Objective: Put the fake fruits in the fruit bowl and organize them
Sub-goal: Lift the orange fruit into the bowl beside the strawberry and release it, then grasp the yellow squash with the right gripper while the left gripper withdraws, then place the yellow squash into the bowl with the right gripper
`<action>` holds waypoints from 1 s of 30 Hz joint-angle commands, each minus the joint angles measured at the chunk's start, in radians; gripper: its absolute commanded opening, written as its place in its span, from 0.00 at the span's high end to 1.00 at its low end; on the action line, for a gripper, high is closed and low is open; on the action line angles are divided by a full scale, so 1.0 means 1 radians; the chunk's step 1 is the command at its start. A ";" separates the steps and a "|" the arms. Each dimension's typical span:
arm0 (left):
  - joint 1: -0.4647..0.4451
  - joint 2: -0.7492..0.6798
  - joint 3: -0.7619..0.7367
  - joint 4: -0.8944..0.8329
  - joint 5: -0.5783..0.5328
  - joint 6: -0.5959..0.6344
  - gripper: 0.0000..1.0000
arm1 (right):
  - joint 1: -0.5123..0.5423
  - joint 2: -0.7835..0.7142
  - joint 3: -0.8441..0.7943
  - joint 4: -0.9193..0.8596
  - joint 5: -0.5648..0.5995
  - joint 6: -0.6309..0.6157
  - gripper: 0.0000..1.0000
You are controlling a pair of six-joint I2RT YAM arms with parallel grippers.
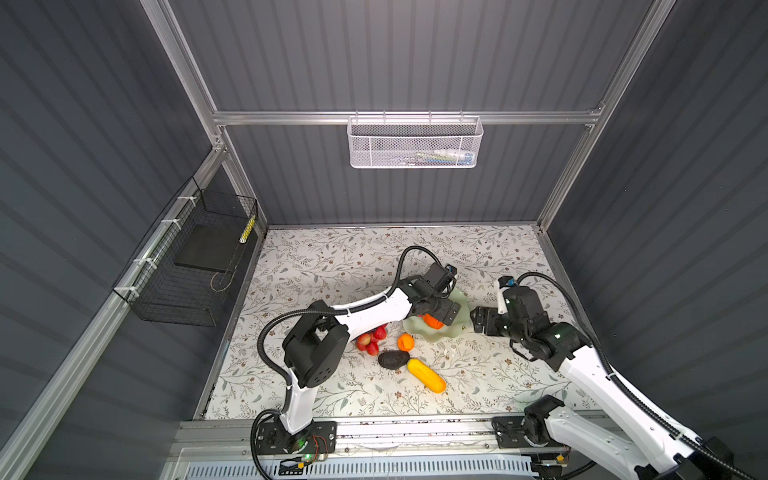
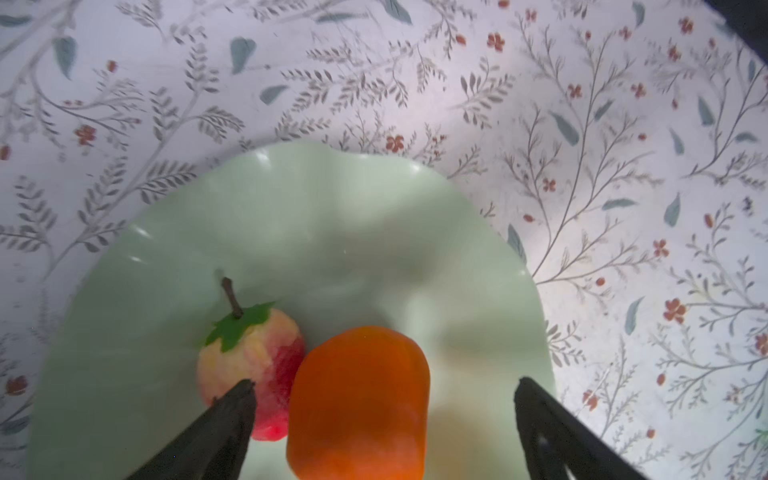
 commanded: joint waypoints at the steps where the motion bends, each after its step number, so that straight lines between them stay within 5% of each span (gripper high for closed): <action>1: 0.026 -0.160 -0.028 0.080 -0.101 -0.025 0.00 | 0.130 -0.004 -0.026 -0.027 -0.007 0.025 0.13; 10: 0.146 -0.576 -0.305 0.148 -0.399 -0.075 0.00 | 0.491 0.240 -0.045 0.105 -0.006 0.041 0.14; 14: 0.292 -0.757 -0.471 0.140 -0.382 -0.156 0.00 | 0.565 0.426 0.003 0.148 -0.002 0.015 0.19; 19: 0.407 -0.924 -0.601 0.085 -0.387 -0.213 0.00 | 0.604 0.600 0.083 0.152 -0.029 -0.045 0.28; 23: 0.426 -0.983 -0.650 0.047 -0.405 -0.231 0.00 | 0.606 0.667 0.125 0.132 -0.051 -0.071 0.47; 27: 0.428 -0.997 -0.674 0.053 -0.403 -0.231 0.00 | 0.606 0.636 0.123 0.103 -0.038 -0.052 0.65; 30: 0.429 -0.981 -0.679 0.067 -0.384 -0.224 0.00 | 0.606 0.552 0.106 0.061 -0.022 -0.025 0.69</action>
